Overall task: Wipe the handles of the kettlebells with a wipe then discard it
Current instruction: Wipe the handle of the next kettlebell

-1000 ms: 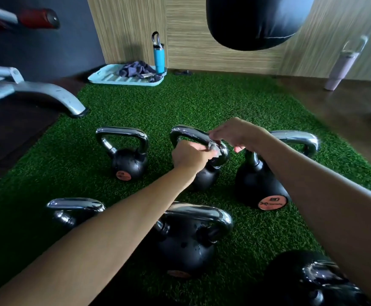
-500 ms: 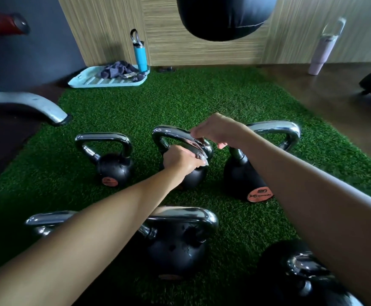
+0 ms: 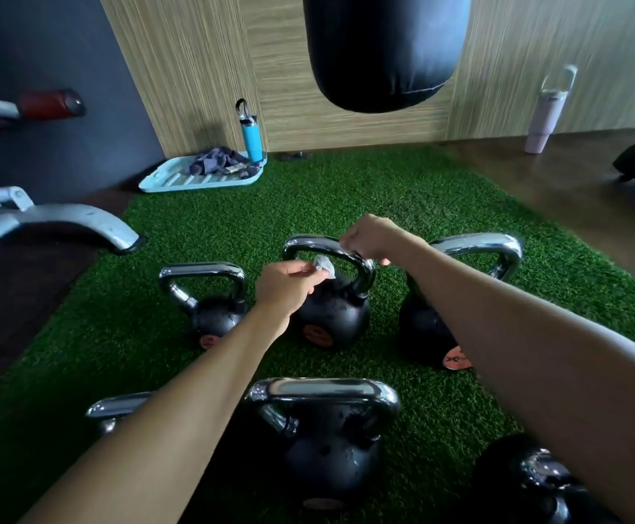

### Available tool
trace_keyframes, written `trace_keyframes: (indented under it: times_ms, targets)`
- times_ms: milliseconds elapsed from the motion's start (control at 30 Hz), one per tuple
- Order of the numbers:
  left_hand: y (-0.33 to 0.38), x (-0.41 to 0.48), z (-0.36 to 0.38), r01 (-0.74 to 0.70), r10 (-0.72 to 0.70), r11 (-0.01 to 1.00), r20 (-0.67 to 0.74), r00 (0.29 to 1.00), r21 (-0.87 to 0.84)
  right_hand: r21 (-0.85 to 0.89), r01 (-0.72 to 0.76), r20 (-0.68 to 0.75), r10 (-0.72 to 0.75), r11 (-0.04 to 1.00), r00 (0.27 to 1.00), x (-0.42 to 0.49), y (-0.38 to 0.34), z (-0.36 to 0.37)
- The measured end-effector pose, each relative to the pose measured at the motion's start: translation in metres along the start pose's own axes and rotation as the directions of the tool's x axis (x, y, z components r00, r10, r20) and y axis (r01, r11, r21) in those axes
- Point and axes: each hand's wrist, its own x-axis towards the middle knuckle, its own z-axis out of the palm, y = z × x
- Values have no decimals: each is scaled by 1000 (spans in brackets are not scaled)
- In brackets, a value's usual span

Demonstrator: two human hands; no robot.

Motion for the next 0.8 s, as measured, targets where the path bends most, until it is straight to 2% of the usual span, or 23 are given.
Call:
trace_keyframes:
  times_ms: [33,100,167,200,267,400,467,533,667,800]
  targets:
    - [2,0,-1,11,-12,998,-21,1000,-62,21,38,-39,-37,999,999,-6,1,-2]
    - [4,1,-2,38,-43,988,-32,999,-150,173,155,-102,-139,973,985,-17,8,-4]
    - [6,0,-1,45,-45,985,5,999,-169,294,252,-6,-262,922,965,-29,14,-6]
    - [7,0,0,31,-26,986,34,999,-166,300,272,32,-295,914,955,-32,15,-6]
    - [10,0,3,-17,34,989,115,993,-145,292,295,19,-314,910,949,-32,18,-6]
    - [20,6,5,-81,93,995,204,975,-64,294,261,-136,-230,920,964,-28,28,-6]
    - [21,14,5,7,3,998,154,988,-65,276,219,-236,-155,936,959,-26,34,-7]
    - [20,23,8,163,-158,975,40,987,-150,263,165,-304,-81,950,949,-22,39,-3]
    - [24,41,18,329,-359,916,-101,928,-228,232,41,-231,14,972,973,-11,46,15]
    - [37,61,30,376,-422,885,-130,897,-274,332,-29,-149,82,943,985,-5,50,24]
